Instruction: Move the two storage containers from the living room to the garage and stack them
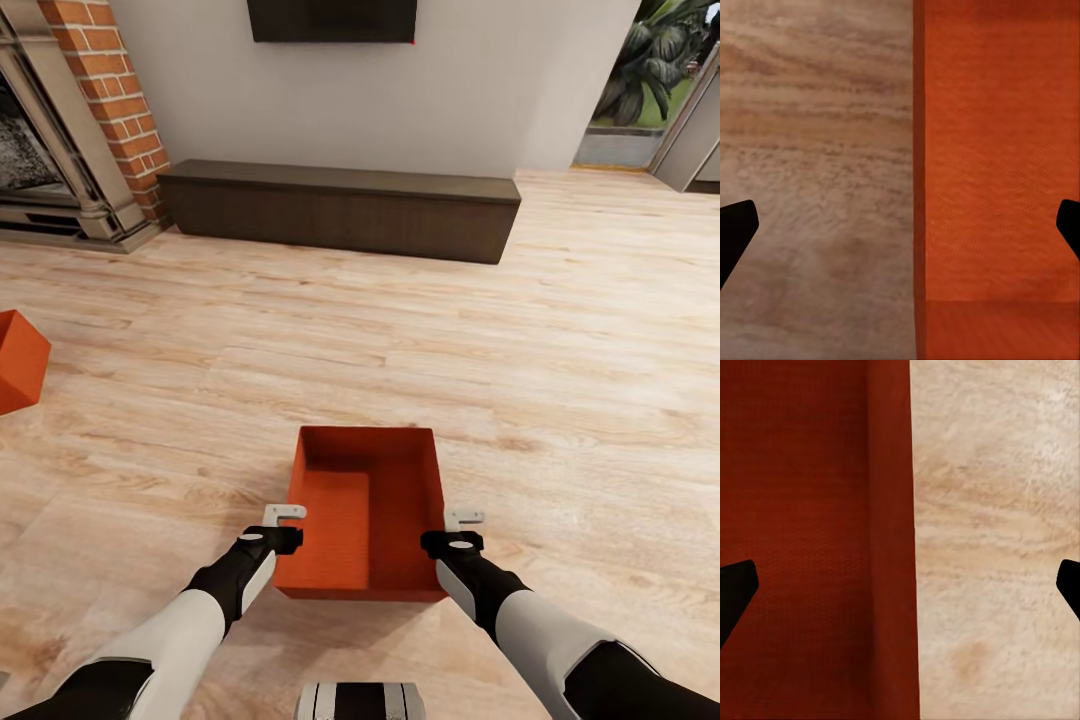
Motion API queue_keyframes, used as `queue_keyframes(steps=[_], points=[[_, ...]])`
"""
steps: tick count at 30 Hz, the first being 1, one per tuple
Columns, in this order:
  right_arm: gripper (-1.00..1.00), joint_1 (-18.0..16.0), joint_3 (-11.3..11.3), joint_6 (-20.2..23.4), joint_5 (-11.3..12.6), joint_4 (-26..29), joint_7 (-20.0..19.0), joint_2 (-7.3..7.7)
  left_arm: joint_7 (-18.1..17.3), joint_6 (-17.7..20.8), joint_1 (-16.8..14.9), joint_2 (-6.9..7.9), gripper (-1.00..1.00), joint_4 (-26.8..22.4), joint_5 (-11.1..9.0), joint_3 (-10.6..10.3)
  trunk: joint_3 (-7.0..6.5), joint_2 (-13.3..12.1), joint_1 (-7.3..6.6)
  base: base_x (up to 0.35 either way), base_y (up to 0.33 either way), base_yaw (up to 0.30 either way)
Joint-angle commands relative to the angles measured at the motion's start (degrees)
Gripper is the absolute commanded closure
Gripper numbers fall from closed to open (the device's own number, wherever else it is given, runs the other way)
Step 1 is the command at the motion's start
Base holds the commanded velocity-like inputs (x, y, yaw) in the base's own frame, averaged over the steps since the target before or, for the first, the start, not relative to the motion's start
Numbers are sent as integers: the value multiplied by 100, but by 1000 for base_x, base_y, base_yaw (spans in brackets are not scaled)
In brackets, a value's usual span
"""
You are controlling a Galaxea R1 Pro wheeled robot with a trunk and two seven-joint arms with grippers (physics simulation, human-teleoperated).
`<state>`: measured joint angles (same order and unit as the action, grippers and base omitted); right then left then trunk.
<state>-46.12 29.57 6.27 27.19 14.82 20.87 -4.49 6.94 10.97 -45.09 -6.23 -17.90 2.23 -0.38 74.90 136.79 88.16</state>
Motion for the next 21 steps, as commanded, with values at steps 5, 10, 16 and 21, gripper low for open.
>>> queue_keyframes(steps=[5,10,16,21], points=[[-100,-3,49,41,24,12,40,9,18,33,0,-1,-100,-16,26,-6,58,123,65,0,0,0],[-100,-3,49,41,24,12,40,9,17,33,0,-1,-100,-26,30,-6,58,123,65,0,0,0],[-100,-3,49,41,24,12,40,9,23,29,0,-1,-100,-33,32,-6,58,123,65,0,0,0],[-100,-3,49,41,24,12,40,9,26,36,0,-3,-100,-38,29,-6,58,123,65,44,0,0]])
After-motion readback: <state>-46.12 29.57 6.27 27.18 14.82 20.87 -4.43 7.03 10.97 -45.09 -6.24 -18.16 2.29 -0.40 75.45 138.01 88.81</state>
